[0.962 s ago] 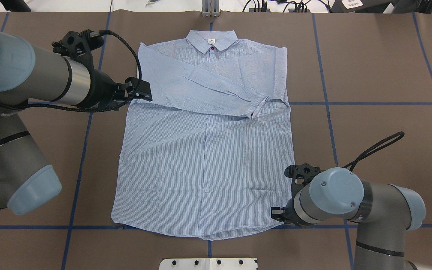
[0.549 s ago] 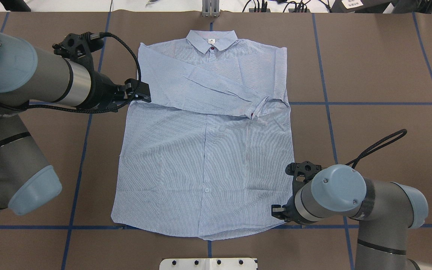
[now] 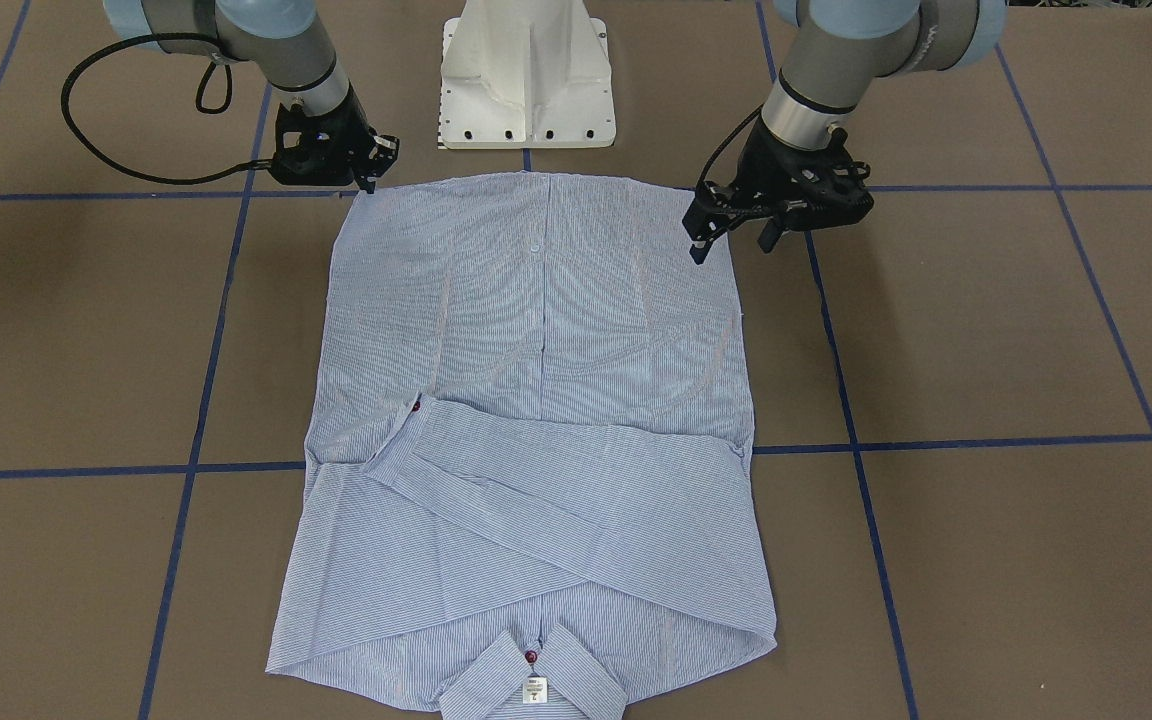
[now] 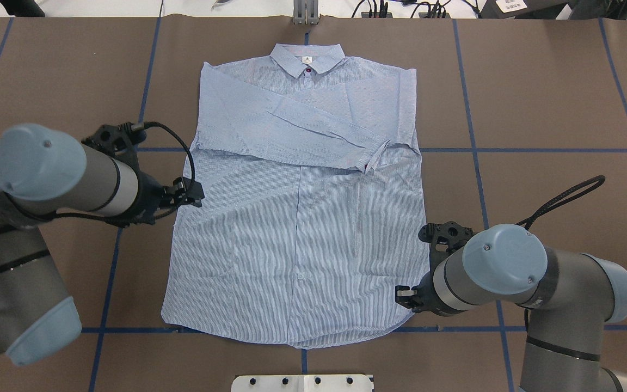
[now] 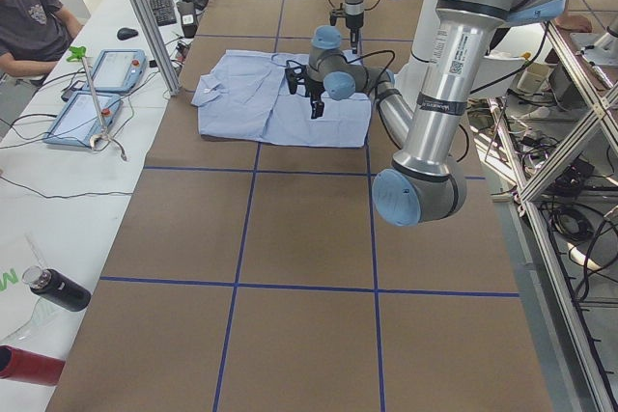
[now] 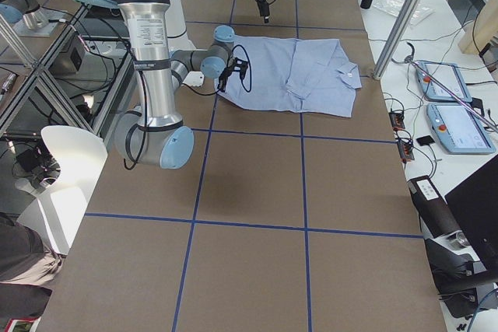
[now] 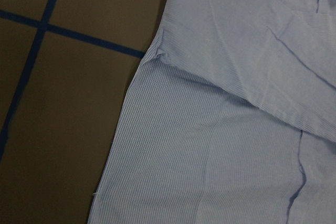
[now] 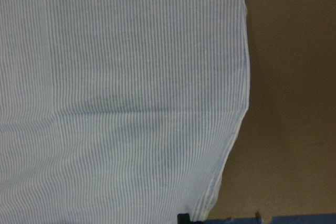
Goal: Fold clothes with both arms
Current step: 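Slide both grippers down to the hem corners nearest the robot and grasp them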
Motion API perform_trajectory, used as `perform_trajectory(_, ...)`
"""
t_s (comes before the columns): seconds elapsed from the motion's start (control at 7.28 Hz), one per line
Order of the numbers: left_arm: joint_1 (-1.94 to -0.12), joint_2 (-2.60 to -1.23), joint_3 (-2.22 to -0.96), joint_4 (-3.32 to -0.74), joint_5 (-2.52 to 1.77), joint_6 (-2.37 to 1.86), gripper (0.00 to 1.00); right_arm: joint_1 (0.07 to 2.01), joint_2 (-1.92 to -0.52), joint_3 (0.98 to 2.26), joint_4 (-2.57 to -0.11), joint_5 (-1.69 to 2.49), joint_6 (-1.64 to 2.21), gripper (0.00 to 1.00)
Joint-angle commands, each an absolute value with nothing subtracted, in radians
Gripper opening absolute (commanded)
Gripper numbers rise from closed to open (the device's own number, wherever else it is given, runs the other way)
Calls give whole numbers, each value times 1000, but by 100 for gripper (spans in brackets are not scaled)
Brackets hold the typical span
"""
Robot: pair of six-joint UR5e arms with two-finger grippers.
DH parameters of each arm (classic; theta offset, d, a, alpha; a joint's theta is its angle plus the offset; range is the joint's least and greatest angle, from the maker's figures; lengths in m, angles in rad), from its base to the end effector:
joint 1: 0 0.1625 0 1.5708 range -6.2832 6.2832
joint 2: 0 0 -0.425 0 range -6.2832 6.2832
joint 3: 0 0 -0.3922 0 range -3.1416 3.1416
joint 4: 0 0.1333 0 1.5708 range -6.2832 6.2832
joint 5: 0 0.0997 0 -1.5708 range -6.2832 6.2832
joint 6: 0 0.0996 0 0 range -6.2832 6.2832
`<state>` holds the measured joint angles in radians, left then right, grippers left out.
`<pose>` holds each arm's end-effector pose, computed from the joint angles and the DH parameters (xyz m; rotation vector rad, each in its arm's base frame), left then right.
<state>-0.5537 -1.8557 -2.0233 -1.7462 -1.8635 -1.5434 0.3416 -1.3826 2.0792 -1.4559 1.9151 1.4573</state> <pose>0.4096 -0.3761 0.2861 -0.0011 0.9507 -0.3528 -0.4537 -0.2671 0.3206 -0.1354 -0.8554 0.0740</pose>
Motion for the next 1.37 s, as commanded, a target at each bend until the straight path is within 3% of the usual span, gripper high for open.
perform_trajectory(0.0,-392,-1826,-2022,-1743,-1798,-1705,99,382,-1379,2095,-1456,1945,1457,0)
perform_trajectory(0.55,-345,-1737,-1994,-1744,-1795,-1730,88,396,-1378,2105,-1454,1944,1457,0)
perform_trajectory(1.24,-292,-1724,-1994,-1743,-1798,-1736,72,405,-1377,2118,-1457,1945,1457,0)
